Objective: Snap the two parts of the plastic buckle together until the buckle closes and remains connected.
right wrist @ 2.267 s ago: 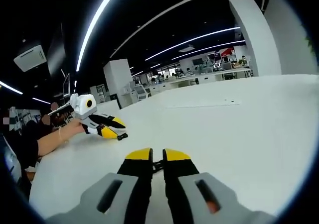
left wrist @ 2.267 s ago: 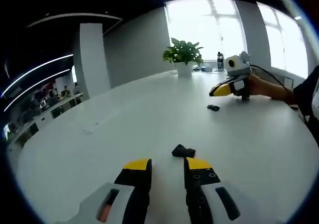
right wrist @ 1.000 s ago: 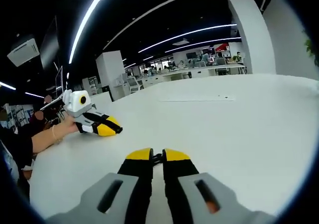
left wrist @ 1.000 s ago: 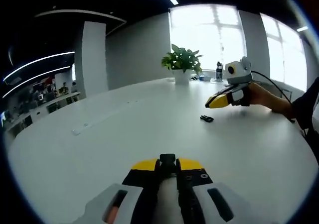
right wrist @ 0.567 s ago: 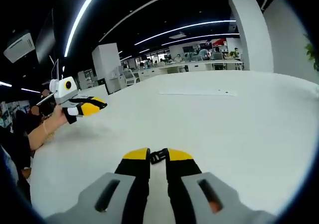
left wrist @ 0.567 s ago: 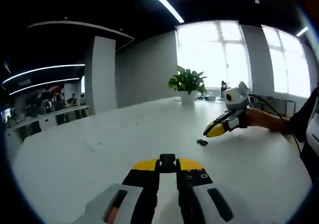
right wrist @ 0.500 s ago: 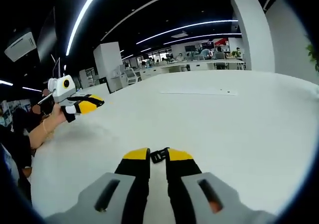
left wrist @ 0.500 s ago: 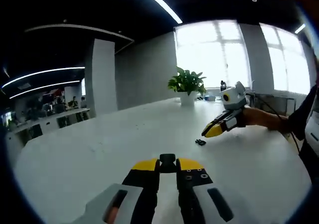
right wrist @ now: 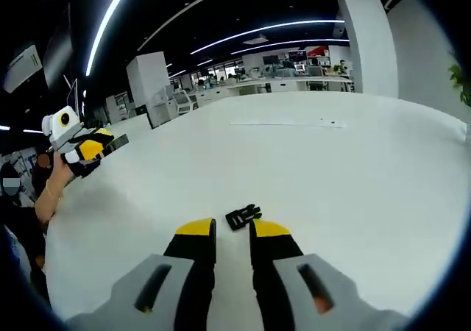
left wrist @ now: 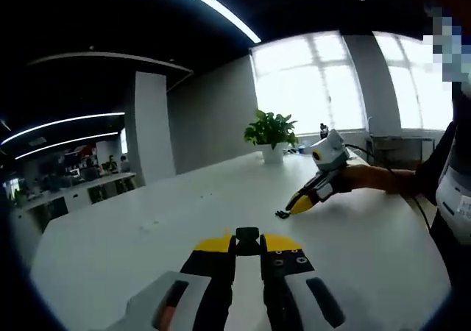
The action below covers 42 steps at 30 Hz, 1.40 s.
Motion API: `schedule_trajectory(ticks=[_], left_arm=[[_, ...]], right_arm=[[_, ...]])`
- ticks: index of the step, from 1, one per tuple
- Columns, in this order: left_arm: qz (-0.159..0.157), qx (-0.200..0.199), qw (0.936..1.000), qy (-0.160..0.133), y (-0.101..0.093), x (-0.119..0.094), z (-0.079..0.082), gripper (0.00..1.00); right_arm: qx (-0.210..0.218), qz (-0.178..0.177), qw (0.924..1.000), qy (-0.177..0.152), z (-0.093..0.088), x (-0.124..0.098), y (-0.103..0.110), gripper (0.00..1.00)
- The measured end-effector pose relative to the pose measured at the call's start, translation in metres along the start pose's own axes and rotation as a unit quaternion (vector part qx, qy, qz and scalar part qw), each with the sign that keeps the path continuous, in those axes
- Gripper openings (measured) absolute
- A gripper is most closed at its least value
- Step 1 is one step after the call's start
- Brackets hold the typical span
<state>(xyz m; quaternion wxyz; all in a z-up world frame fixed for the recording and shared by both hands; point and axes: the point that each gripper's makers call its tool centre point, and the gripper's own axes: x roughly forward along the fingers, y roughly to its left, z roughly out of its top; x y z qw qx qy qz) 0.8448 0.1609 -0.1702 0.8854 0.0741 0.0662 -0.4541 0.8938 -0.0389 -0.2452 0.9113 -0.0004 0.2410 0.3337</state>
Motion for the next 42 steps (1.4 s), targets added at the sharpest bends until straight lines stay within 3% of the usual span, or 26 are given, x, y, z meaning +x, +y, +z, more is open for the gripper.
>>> schedule_trajectory(ticks=[6,12,18,29,42], left_arm=[[0.004,0.008,0.9999,0.005,-0.013,-0.003,-0.008,0.12],[-0.006,-0.008,0.9999,0.005,-0.017,0.000,-0.013,0.13],[-0.019,-0.021,0.9996,0.009,-0.022,0.002,-0.018,0.13],[-0.027,-0.031,0.9991,-0.007,-0.024,-0.001,-0.010,0.13],[-0.021,-0.040,0.9990,0.001,-0.018,0.000,-0.017,0.13]], right_arm=[[-0.028,-0.037,0.9989,0.005,-0.005,-0.006,0.007,0.18],[-0.029,-0.056,0.9980,0.005,-0.003,0.003,0.013,0.18],[-0.038,-0.081,0.9959,0.009,0.003,0.014,0.006,0.18],[-0.027,-0.063,0.9976,-0.001,0.016,0.031,-0.003,0.21],[-0.035,-0.045,0.9983,-0.009,0.018,0.037,-0.010,0.16]])
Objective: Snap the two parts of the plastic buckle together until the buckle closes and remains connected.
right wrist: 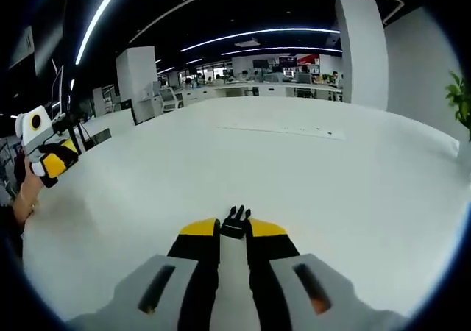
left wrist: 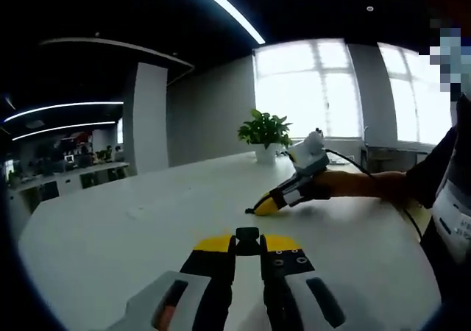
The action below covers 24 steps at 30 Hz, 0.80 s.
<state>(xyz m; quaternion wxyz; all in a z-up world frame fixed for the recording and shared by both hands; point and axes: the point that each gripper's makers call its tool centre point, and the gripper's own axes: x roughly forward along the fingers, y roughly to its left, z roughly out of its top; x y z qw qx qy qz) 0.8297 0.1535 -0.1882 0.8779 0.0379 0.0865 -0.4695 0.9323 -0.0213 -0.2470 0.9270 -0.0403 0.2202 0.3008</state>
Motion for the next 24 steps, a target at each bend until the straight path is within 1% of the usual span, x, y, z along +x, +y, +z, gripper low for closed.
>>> schedule_trajectory(ticks=[3,6,9,12,17,18,19,20,21,22,24], left_arm=[[0.001,-0.002,1.0000,0.002,0.001,0.000,-0.002,0.13],[0.002,-0.002,1.0000,0.003,0.001,0.001,-0.003,0.13],[0.002,-0.003,1.0000,0.003,0.001,0.001,-0.003,0.13],[0.001,-0.007,1.0000,0.005,0.002,0.002,-0.005,0.13],[0.001,-0.010,0.9998,0.015,0.002,0.006,-0.012,0.13],[0.001,-0.011,0.9998,0.017,0.002,0.007,-0.014,0.13],[0.000,-0.011,0.9997,0.019,0.002,0.007,-0.015,0.13],[0.000,-0.012,0.9997,0.022,0.002,0.008,-0.017,0.13],[0.000,-0.012,0.9997,0.024,0.002,0.008,-0.018,0.13],[0.000,-0.012,0.9996,0.025,0.001,0.009,-0.019,0.13],[-0.002,-0.012,0.9996,0.027,0.001,0.009,-0.019,0.13]], right_arm=[[0.009,0.009,0.9999,-0.003,0.001,0.003,0.002,0.16],[0.003,0.010,0.9999,-0.007,0.000,0.005,0.002,0.14],[-0.001,0.020,0.9997,-0.015,0.000,0.005,0.003,0.14],[-0.024,0.044,0.9985,-0.022,0.001,0.006,0.008,0.13],[-0.025,0.078,0.9963,-0.026,0.000,0.004,0.016,0.12],[-0.017,0.088,0.9952,-0.037,0.002,0.003,0.019,0.08],[-0.031,0.120,0.9913,-0.043,0.002,0.001,0.030,0.01],[-0.030,0.111,0.9932,-0.018,-0.008,0.000,0.029,0.00],[-0.043,0.109,0.9930,-0.015,-0.012,0.000,0.030,0.01],[-0.071,0.103,0.9920,-0.018,-0.011,-0.002,0.031,0.01],[-0.090,0.093,0.9915,-0.001,-0.012,-0.005,0.031,0.01]])
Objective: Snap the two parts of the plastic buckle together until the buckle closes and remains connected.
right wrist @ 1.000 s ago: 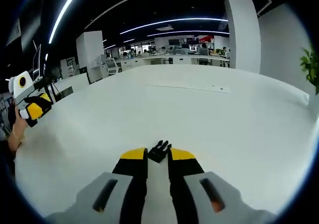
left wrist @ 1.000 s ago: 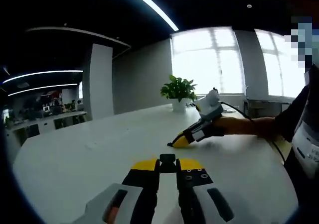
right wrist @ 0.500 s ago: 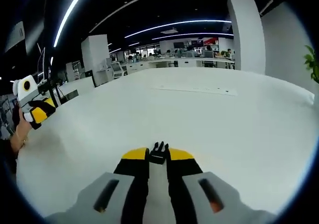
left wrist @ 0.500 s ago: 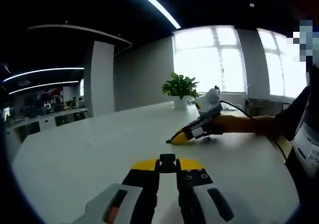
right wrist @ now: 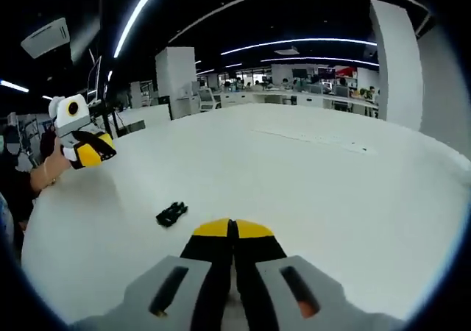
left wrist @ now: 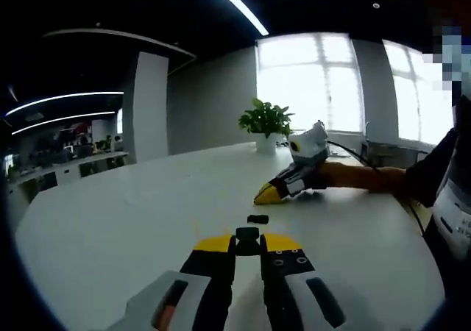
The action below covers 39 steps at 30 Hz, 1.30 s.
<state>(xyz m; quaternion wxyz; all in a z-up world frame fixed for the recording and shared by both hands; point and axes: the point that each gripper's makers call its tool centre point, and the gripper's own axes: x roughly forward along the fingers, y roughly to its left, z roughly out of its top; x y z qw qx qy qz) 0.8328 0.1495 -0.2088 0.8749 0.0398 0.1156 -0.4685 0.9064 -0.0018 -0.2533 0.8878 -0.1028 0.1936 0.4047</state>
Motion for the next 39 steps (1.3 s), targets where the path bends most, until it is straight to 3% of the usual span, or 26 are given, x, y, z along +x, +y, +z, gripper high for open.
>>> schedule_trajectory(ticks=[2,5,8,9,16,21,25,30,35,39], left_arm=[[0.001,0.000,1.0000,0.000,0.000,0.000,0.000,0.13],[0.004,0.000,1.0000,-0.002,0.002,-0.001,0.001,0.13],[0.009,0.002,0.9999,-0.004,0.004,-0.003,0.004,0.13],[0.011,0.001,0.9999,-0.006,0.005,-0.004,0.005,0.13],[0.016,-0.007,0.9997,-0.015,0.009,-0.007,0.009,0.13],[0.016,-0.005,0.9997,-0.019,0.008,-0.009,0.012,0.13],[0.014,-0.005,0.9996,-0.026,0.007,-0.011,0.016,0.13],[0.014,-0.005,0.9996,-0.025,0.007,-0.011,0.016,0.13],[0.013,-0.004,0.9996,-0.026,0.006,-0.011,0.016,0.13],[0.013,-0.008,0.9995,-0.026,0.007,-0.011,0.016,0.13]], right_arm=[[-0.024,0.003,0.9996,-0.016,0.006,-0.003,0.003,0.01],[-0.018,-0.002,0.9997,-0.017,0.010,-0.006,0.013,0.06],[0.050,0.057,0.9963,-0.042,0.022,-0.005,0.054,0.14],[0.055,0.063,0.9960,-0.033,0.020,-0.004,0.063,0.16],[0.018,0.016,0.9997,-0.008,0.021,0.013,0.084,0.22],[0.019,-0.024,0.9992,0.024,0.015,0.024,0.079,0.23],[0.036,-0.035,0.9986,0.017,0.016,0.029,0.074,0.22],[0.031,-0.032,0.9989,0.017,0.019,0.037,0.072,0.21],[-0.005,-0.028,0.9993,0.024,0.015,0.028,0.069,0.20],[-0.008,-0.023,0.9993,0.028,0.012,0.019,0.058,0.20]])
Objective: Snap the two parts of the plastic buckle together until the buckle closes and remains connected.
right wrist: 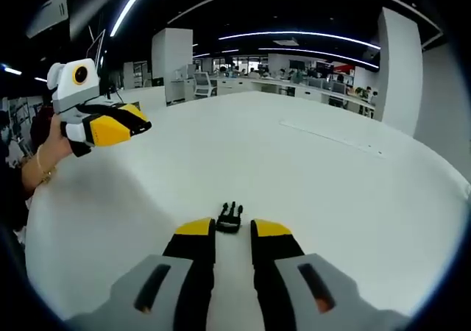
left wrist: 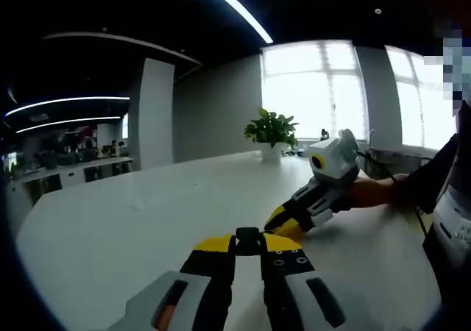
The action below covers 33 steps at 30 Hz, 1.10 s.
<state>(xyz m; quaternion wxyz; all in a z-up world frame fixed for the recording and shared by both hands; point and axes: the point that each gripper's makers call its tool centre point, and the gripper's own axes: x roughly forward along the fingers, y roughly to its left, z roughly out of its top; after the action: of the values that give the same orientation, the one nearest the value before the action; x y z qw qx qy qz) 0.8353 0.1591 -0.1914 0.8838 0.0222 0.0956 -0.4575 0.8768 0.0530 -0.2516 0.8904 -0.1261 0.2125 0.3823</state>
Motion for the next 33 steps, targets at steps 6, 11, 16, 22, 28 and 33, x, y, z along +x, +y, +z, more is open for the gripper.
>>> schedule_trajectory(ticks=[6,11,16,22,28,33], left_arm=[[-0.001,-0.004,1.0000,0.004,0.000,0.002,-0.003,0.13],[-0.001,-0.004,1.0000,0.007,0.001,0.003,-0.005,0.13],[-0.001,-0.003,1.0000,0.007,0.002,0.002,-0.005,0.13],[0.005,0.001,0.9998,0.017,0.003,0.005,-0.011,0.13],[0.002,0.004,0.9994,0.034,0.004,0.011,-0.021,0.13],[0.001,0.001,0.9991,0.043,0.005,0.013,-0.027,0.13]], right_arm=[[0.011,0.043,0.9989,-0.015,0.005,0.000,0.007,0.22],[0.016,0.050,0.9984,-0.020,0.007,0.007,0.011,0.21],[-0.017,0.055,0.9982,-0.020,0.007,0.008,0.012,0.14],[-0.038,0.080,0.9959,-0.018,0.007,0.009,0.011,0.14],[-0.044,0.101,0.9933,-0.035,0.005,0.008,0.010,0.13],[-0.043,0.112,0.9919,-0.041,0.003,0.005,0.004,0.13]])
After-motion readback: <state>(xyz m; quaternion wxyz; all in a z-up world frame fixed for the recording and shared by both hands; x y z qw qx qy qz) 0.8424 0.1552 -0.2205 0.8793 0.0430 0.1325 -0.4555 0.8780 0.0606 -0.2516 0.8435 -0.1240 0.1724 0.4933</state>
